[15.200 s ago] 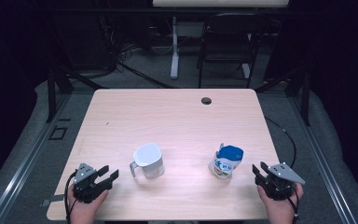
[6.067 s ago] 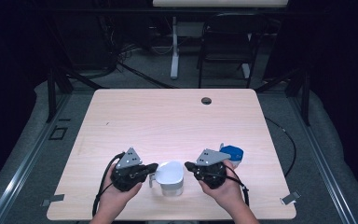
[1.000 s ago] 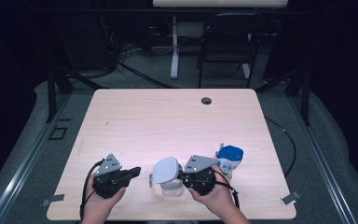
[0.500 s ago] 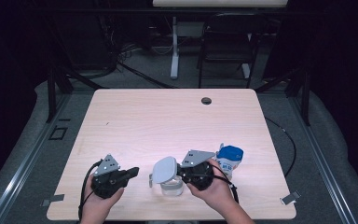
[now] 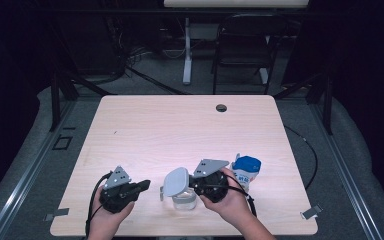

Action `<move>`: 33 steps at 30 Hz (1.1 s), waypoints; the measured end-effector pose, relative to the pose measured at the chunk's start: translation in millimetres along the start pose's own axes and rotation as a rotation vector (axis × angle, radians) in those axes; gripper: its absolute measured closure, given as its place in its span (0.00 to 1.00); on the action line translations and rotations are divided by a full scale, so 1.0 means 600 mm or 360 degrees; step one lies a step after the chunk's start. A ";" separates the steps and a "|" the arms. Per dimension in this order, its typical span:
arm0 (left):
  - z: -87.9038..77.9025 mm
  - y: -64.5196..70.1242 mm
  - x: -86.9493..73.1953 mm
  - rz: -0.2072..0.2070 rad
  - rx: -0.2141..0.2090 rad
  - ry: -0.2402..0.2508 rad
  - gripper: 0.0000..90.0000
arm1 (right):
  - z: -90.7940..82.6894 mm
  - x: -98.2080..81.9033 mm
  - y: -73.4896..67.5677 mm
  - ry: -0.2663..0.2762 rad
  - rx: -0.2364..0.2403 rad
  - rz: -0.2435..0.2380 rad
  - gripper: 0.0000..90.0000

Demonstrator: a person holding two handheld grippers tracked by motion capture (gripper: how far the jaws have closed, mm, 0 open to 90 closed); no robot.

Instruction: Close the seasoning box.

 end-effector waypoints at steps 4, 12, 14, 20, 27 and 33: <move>0.001 -0.002 -0.002 -0.0014 0.0002 0.0000 1.00 | -0.001 0.003 -0.004 -0.0004 0.0005 -0.0015 1.00; 0.003 -0.003 -0.006 -0.0020 0.0001 -0.0011 1.00 | -0.002 0.011 -0.008 0.0004 0.0007 -0.0015 1.00; 0.003 -0.004 -0.006 -0.0023 0.0005 -0.0011 1.00 | -0.002 0.013 -0.009 0.0008 0.0008 -0.0016 1.00; 0.003 -0.003 -0.005 -0.0016 0.0005 -0.0008 1.00 | 0.000 0.016 -0.013 0.0004 0.0013 -0.0031 1.00; 0.004 -0.003 -0.006 -0.0019 0.0008 -0.0009 1.00 | 0.001 0.019 -0.016 0.0020 0.0017 -0.0034 1.00; 0.005 -0.003 -0.007 -0.0020 0.0009 -0.0013 1.00 | -0.001 0.024 -0.022 0.0029 0.0025 -0.0042 1.00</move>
Point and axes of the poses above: each handheld gripper's, and its own axes: z roughly forward along the jaws, x roughly out of its top, y roughly to its right, the point moved 10 cm from there along z, roughly forward along the jaws, and after that the axes turned 14 degrees about z, right-handed, at the moved point
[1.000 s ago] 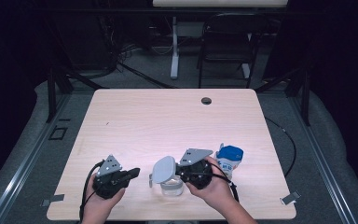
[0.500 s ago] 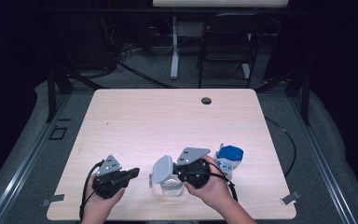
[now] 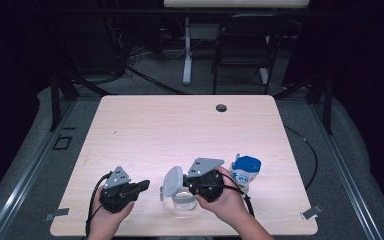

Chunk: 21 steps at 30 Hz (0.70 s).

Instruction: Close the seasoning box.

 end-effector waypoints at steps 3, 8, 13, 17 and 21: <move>0.000 0.000 0.000 -0.0001 0.0001 0.0001 1.00 | 0.000 0.001 -0.002 -0.0005 -0.0001 -0.0008 1.00; 0.001 0.000 -0.001 -0.0004 0.0001 -0.0002 1.00 | 0.002 0.005 -0.007 0.0010 0.0015 -0.0014 1.00; 0.001 -0.001 -0.001 -0.0002 0.0002 -0.0003 1.00 | 0.004 0.009 -0.011 0.0013 0.0016 -0.0017 1.00; 0.000 -0.002 -0.002 -0.0006 0.0004 -0.0003 1.00 | 0.005 0.014 -0.017 0.0027 0.0033 -0.0017 1.00; 0.000 -0.002 -0.002 -0.0007 0.0003 -0.0005 1.00 | 0.008 0.018 -0.027 0.0039 0.0055 -0.0028 1.00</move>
Point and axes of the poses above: each handheld gripper's, and its own axes: z roughly forward along the jaws, x roughly out of its top, y roughly to its right, the point moved 10 cm from there along z, roughly forward along the jaws, and after that the axes turned 14 degrees about z, right-handed, at the moved point
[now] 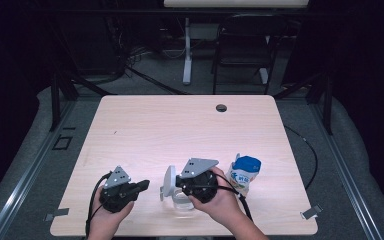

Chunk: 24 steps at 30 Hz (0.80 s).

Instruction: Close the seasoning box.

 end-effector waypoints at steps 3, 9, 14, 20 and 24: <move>0.000 0.000 0.000 -0.0001 0.0000 0.0000 1.00 | 0.002 0.001 -0.004 -0.0004 0.0000 -0.0006 1.00; 0.001 0.000 -0.001 -0.0001 0.0000 -0.0002 1.00 | 0.004 0.002 -0.009 0.0002 0.0025 -0.0016 1.00; 0.001 0.000 -0.001 0.0000 -0.0001 -0.0001 1.00 | 0.007 0.002 -0.009 0.0002 0.0019 -0.0012 1.00; 0.001 0.000 -0.001 -0.0003 -0.0001 -0.0001 1.00 | 0.004 0.001 -0.006 0.0002 0.0004 -0.0020 1.00; 0.001 0.000 -0.001 -0.0011 -0.0004 0.0008 1.00 | 0.000 0.001 -0.003 0.0009 -0.0012 -0.0021 1.00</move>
Point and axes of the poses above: each handheld gripper's, and its own axes: z roughly forward along the jaws, x roughly out of its top, y roughly to its right, the point moved 10 cm from there along z, roughly forward along the jaws, and after that the axes turned 14 degrees about z, right-handed, at the moved point
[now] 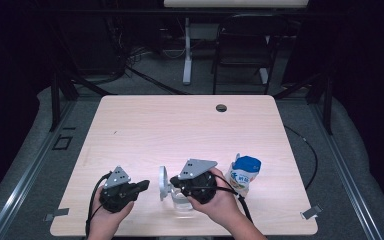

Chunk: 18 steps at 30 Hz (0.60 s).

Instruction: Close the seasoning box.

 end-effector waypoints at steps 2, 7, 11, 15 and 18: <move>0.000 0.000 0.000 -0.0002 -0.0002 0.0003 1.00 | -0.002 -0.001 0.001 0.0005 -0.0003 0.0006 1.00; -0.003 -0.003 0.001 -0.0006 0.0000 0.0009 1.00 | -0.007 -0.005 0.007 0.0007 -0.0020 0.0008 1.00; -0.005 -0.004 0.001 -0.0016 0.0003 0.0013 1.00 | -0.013 -0.009 0.012 0.0013 -0.0030 0.0019 1.00; -0.006 -0.006 0.002 -0.0012 0.0005 0.0015 1.00 | -0.022 -0.016 0.019 0.0021 -0.0049 0.0024 1.00; -0.005 -0.005 0.002 -0.0015 0.0004 0.0014 1.00 | -0.028 -0.020 0.024 0.0028 -0.0062 0.0034 1.00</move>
Point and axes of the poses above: each handheld gripper's, and its own axes: z roughly forward along the jaws, x roughly out of its top, y roughly to its right, the point moved 10 cm from there along z, roughly forward along the jaws, and after that the axes turned 14 degrees about z, right-handed, at the moved point
